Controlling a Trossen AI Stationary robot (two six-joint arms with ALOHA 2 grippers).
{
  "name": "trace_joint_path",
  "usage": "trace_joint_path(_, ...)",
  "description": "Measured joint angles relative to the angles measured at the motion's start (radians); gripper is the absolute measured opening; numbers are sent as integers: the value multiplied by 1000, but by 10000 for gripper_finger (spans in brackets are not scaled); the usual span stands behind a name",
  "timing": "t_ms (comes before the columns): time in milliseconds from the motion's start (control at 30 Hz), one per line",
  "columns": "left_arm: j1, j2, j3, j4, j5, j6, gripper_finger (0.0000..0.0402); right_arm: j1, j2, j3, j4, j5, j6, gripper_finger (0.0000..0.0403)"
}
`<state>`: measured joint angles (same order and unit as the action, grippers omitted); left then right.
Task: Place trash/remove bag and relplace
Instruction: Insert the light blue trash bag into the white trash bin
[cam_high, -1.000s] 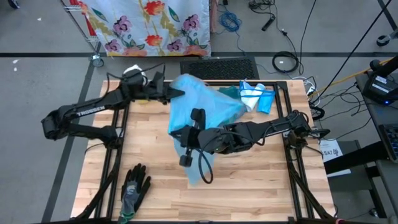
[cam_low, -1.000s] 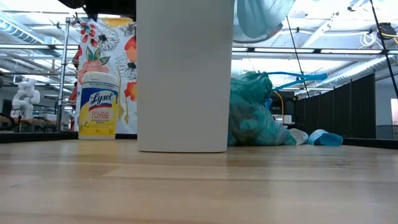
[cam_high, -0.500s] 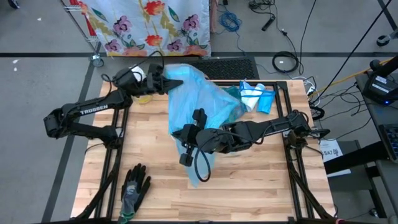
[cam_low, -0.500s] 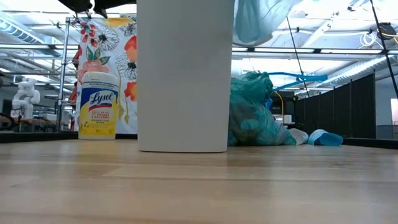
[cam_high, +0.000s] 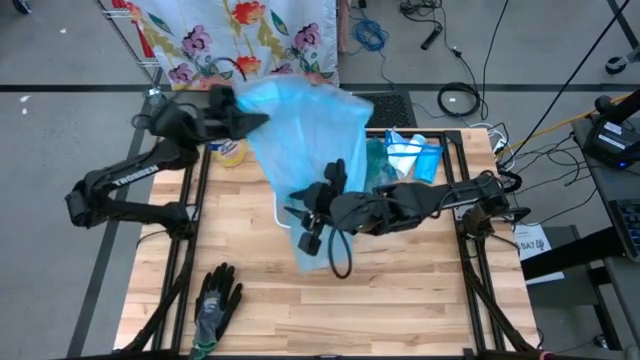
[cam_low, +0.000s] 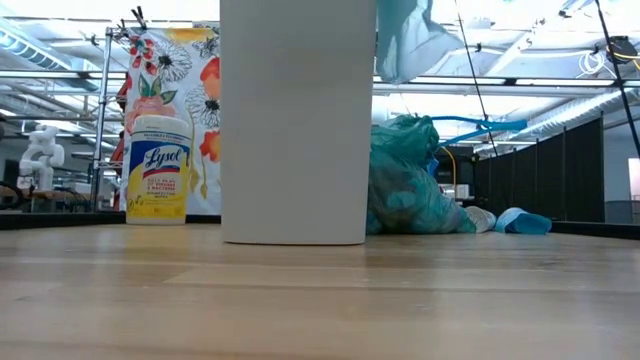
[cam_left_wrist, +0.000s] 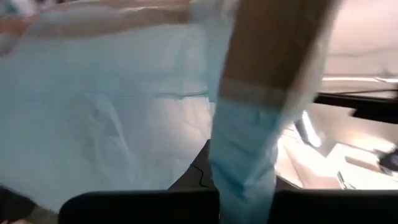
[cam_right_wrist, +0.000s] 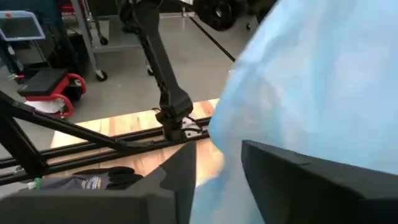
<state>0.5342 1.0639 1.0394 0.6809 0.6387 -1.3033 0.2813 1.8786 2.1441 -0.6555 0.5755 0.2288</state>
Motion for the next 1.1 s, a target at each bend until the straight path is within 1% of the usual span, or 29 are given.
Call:
trace_joint_path(100, 20, -17, 66, 0, 19, 0, 1, 0, -31, 0, -45, -1, 40, 140)
trace_joint_path(233, 45, -27, 152, -9, 53, 1, 1, 6, -64, 0, -134, -3, 111, 152)
trace_joint_path(400, 70, -28, 231, -21, 93, 1, 1, 32, -111, 0, -163, -5, 153, 150)
trace_joint_path(500, 82, -30, 257, -42, 96, 1, 0, 48, -134, 0, -170, 2, 163, 145)
trace_joint_path(567, 88, -30, 265, -43, 97, 1, 0, 51, -148, 0, -203, 18, 205, 140)
trace_joint_path(700, 101, -31, 286, -45, 98, 1, 0, 49, -171, 0, -402, 140, 378, 120)
trace_joint_path(767, 110, -31, 298, -46, 98, 1, 0, 36, -172, 0, -482, 152, 454, 99)
trace_joint_path(833, 120, -31, 308, -46, 97, 1, 0, 18, -166, 0, -530, 148, 488, 67)
trace_joint_path(900, 131, -32, 311, -46, 93, 1, 0, -11, -155, 0, -535, 149, 472, 26)
trace_joint_path(933, 137, -31, 311, -47, 91, 1, 0, -29, -147, 0, -529, 149, 446, 14)
trace_joint_path(1000, 150, -32, 311, -63, 88, 3, 0, -72, -128, 0, -486, 128, 386, 9)
trace_joint_path(1100, 173, -32, 311, -93, 84, 10, 0, -144, -101, 0, -380, 42, 283, 6)
